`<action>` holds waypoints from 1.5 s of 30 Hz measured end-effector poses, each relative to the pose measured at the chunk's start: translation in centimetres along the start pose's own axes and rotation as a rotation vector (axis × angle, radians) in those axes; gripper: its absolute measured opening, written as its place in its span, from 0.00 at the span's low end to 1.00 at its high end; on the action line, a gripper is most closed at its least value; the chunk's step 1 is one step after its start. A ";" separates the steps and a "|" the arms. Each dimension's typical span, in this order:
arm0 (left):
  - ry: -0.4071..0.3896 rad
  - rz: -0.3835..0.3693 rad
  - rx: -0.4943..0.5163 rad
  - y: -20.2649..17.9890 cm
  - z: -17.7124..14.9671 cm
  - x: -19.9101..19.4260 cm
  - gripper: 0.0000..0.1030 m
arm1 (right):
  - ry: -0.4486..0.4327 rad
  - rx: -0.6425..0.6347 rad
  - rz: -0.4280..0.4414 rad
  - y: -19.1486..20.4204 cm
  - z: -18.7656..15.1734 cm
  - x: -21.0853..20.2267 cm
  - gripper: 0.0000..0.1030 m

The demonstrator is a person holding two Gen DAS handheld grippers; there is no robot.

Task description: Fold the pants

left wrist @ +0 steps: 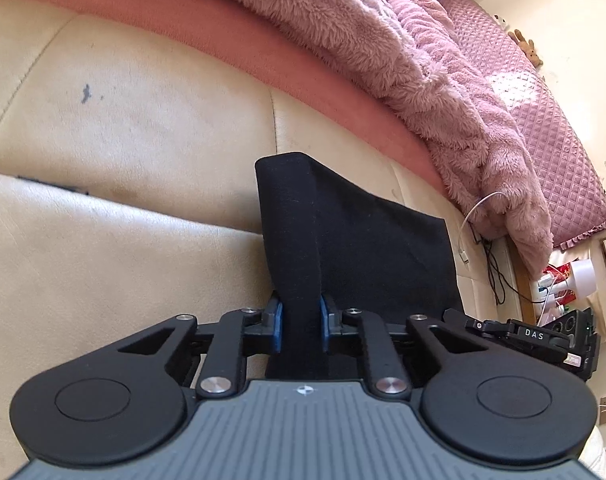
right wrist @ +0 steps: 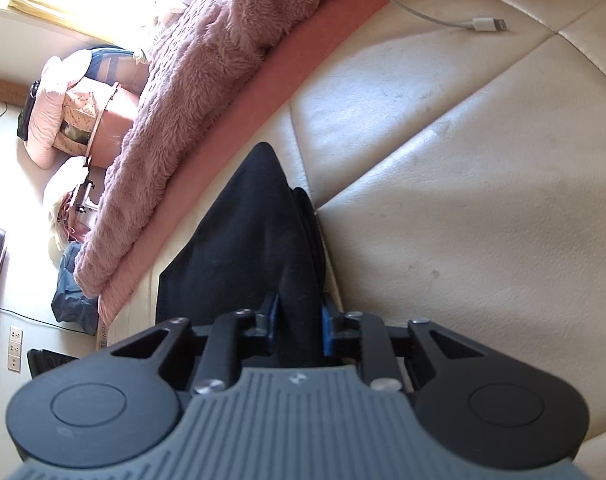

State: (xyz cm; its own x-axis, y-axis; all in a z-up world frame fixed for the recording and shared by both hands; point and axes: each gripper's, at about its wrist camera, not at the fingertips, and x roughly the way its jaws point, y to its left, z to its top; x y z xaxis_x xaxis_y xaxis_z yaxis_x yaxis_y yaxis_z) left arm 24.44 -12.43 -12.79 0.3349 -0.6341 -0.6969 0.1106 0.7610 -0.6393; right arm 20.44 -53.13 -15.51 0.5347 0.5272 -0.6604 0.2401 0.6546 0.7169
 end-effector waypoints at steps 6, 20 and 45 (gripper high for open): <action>-0.020 0.032 0.034 0.9 1.1 -3.6 0.17 | 0.007 -0.025 0.032 3.4 -1.7 0.3 0.11; -0.063 0.220 0.114 12.7 9.4 -18.5 0.17 | 0.114 -0.069 0.202 19.7 -8.2 14.7 0.11; -0.082 0.603 0.162 21.3 10.8 -22.4 0.47 | 0.067 -0.457 -0.102 31.5 -12.7 24.8 0.34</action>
State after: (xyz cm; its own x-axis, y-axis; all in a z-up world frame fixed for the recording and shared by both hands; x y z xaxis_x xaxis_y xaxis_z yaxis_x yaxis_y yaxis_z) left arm 29.39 19.46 -7.36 0.4525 -0.0796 -0.8882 0.0179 0.9966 -0.0802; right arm 31.01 -12.55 -12.17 0.4694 0.4719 -0.7463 -0.1008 0.8683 0.4857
